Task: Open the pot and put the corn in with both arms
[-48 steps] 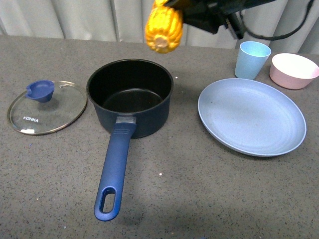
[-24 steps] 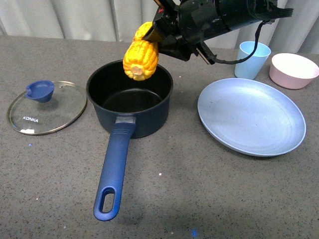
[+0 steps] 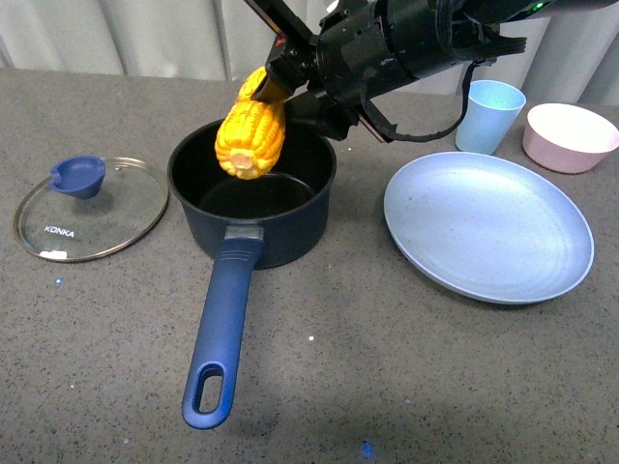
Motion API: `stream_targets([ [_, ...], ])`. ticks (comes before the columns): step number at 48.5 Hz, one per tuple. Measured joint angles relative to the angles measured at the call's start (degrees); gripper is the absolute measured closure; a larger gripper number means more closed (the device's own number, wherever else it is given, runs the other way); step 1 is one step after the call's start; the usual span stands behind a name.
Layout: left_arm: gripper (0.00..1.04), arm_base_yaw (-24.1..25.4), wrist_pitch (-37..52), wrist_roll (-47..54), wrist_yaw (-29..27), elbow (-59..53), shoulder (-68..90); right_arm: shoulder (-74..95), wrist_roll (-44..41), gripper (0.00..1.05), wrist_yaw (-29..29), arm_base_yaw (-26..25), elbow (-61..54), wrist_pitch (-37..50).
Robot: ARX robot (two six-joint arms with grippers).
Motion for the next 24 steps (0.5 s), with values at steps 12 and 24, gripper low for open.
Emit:
stream_targets([
  [12, 0.06, 0.0, 0.0, 0.0, 0.0, 0.0, 0.0, 0.7, -0.1, 0.34, 0.4, 0.2, 0.5, -0.6],
  [24, 0.06, 0.0, 0.0, 0.0, 0.0, 0.0, 0.0, 0.3, -0.2, 0.08, 2.4, -0.1, -0.2, 0.5],
])
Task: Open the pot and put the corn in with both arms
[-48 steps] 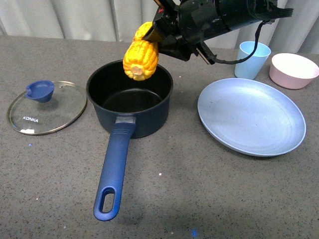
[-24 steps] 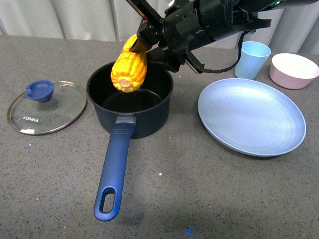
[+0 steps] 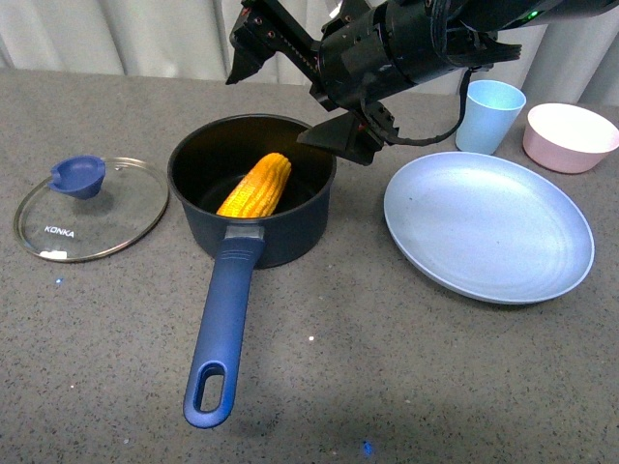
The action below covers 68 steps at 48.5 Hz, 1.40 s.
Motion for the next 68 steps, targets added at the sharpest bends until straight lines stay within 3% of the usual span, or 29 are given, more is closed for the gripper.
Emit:
stream_targets([
  [12, 0.06, 0.0, 0.0, 0.0, 0.0, 0.0, 0.0, -8.2, -5.3, 0.09, 14.0, -1.0, -9.3, 8.2],
  [17, 0.06, 0.0, 0.0, 0.0, 0.0, 0.0, 0.0, -15.3, -7.1, 0.09, 17.3, -2.2, -16.8, 13.3],
  [19, 0.06, 0.0, 0.0, 0.0, 0.0, 0.0, 0.0, -18.1, -10.9, 0.13, 24.7, -2.3, -22.0, 21.8],
  [21, 0.06, 0.0, 0.0, 0.0, 0.1, 0.0, 0.0, -20.9, -20.6, 0.24, 38.5, -2.6, -29.8, 36.9],
  [25, 0.06, 0.0, 0.0, 0.0, 0.0, 0.0, 0.0, -24.9, -30.1, 0.37, 46.6, -4.2, -39.4, 50.3],
  [28, 0.06, 0.0, 0.0, 0.0, 0.0, 0.0, 0.0, -28.4, -35.2, 0.48, 46.6, -6.0, -45.5, 55.7],
  [37, 0.06, 0.0, 0.0, 0.0, 0.0, 0.0, 0.0, -35.8, -39.6, 0.74, 43.8, -9.6, -55.8, 58.6],
  [44, 0.06, 0.0, 0.0, 0.0, 0.0, 0.0, 0.0, -40.9, -41.0, 1.04, 40.3, -12.9, -65.8, 62.2],
  [68, 0.06, 0.0, 0.0, 0.0, 0.0, 0.0, 0.0, -60.5, -41.0, 1.04, 34.8, -18.4, -77.9, 55.0],
])
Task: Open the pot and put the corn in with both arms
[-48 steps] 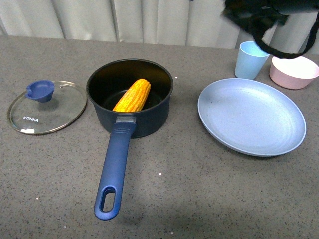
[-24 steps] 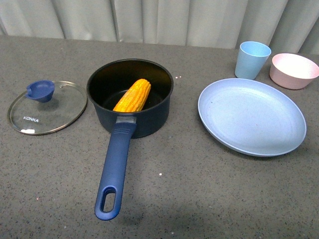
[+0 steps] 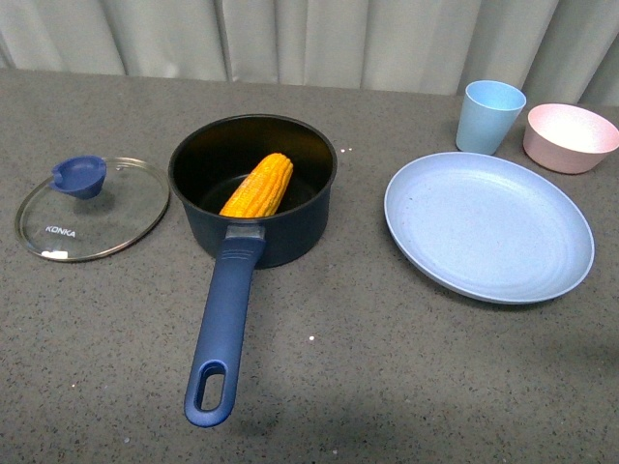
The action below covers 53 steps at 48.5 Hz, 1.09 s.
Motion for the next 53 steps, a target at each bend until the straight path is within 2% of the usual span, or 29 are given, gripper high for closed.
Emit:
stream_targets([
  [9, 0.06, 0.0, 0.0, 0.0, 0.0, 0.0, 0.0, -7.0, 0.0, 1.04, -1.5, -1.3, -2.4, -4.6],
  [13, 0.06, 0.0, 0.0, 0.0, 0.0, 0.0, 0.0, -10.5, 0.0, 1.04, -5.2, -4.3, -3.3, -7.1],
  [17, 0.06, 0.0, 0.0, 0.0, 0.0, 0.0, 0.0, -13.8, 0.0, 1.04, -5.3, -5.6, -4.1, -9.6],
  [53, 0.06, 0.0, 0.0, 0.0, 0.0, 0.0, 0.0, -46.3, 0.0, 1.04, -5.7, -5.8, -6.5, -38.4],
])
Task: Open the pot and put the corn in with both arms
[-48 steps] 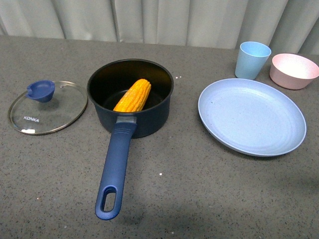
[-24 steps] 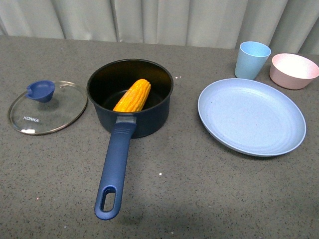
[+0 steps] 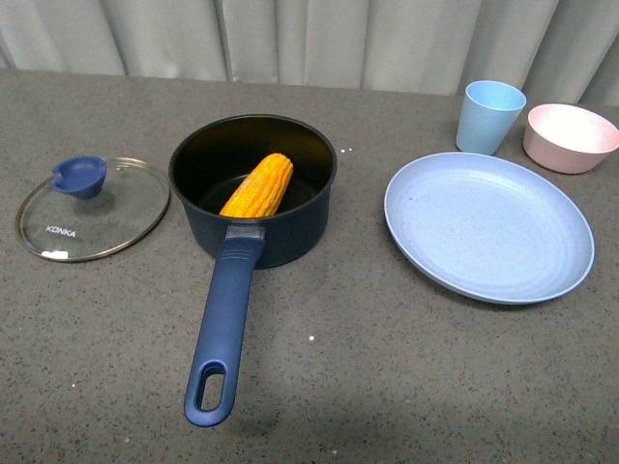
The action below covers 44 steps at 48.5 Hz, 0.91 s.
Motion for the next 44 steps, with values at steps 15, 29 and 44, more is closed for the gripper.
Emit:
stream_targets([
  [15, 0.06, 0.0, 0.0, 0.0, 0.0, 0.0, 0.0, -7.7, 0.0, 1.04, 0.0, 0.0, 0.0, -7.6],
  [29, 0.06, 0.0, 0.0, 0.0, 0.0, 0.0, 0.0, -13.3, 0.0, 1.04, 0.0, 0.0, 0.0, -13.4],
  [44, 0.06, 0.0, 0.0, 0.0, 0.0, 0.0, 0.0, -21.2, -0.1, 1.01, -0.2, 0.0, 0.0, -21.5],
])
